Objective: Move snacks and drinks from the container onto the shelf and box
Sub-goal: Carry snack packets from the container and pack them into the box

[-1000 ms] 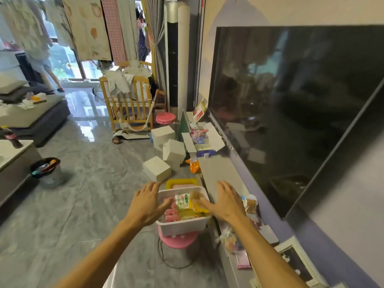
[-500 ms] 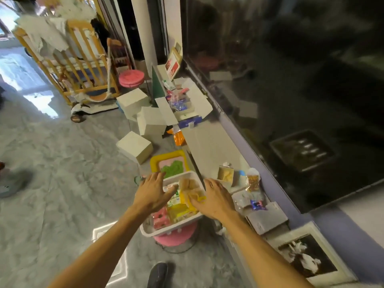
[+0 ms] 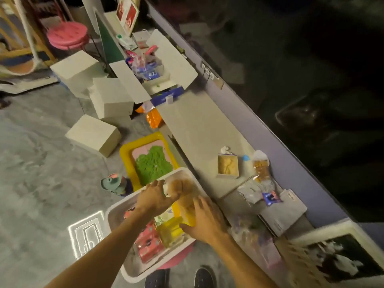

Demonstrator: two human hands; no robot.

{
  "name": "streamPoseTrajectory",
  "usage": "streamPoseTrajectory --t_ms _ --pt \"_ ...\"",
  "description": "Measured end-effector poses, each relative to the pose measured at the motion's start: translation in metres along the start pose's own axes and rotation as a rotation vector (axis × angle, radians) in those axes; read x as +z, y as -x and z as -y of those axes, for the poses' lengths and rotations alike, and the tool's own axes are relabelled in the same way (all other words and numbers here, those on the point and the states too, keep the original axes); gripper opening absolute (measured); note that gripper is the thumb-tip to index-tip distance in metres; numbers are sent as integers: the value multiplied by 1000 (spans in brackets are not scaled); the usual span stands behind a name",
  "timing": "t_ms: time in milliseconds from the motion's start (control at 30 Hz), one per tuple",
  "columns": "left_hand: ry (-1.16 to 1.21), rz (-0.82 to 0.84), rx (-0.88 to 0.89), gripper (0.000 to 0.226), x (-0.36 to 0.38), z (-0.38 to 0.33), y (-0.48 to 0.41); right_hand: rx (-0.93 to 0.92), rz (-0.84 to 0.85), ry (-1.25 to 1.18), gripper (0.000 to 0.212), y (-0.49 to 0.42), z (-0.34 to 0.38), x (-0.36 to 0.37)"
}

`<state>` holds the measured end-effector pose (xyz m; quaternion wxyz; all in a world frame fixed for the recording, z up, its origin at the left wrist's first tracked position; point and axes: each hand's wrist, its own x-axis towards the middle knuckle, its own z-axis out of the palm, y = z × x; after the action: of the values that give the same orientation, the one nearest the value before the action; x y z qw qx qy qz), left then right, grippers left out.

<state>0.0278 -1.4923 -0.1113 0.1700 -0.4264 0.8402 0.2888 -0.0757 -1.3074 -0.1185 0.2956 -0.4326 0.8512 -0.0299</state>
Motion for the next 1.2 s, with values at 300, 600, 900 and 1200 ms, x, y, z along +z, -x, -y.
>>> streamPoseTrajectory --t_ms 300,600,900,1200 --pt "243 -31 -155 115 97 -4 -97 -138 -110 245 103 -65 -38 111" --pt "406 -181 -17 38 93 -6 -83 -101 -42 150 67 -63 -40 116" --pt "387 -313 61 38 13 -2 -40 -140 -291 24 71 -8 -40 9" --pt "325 -432 334 36 -165 -71 51 -162 -595 42 64 60 -9 -160"
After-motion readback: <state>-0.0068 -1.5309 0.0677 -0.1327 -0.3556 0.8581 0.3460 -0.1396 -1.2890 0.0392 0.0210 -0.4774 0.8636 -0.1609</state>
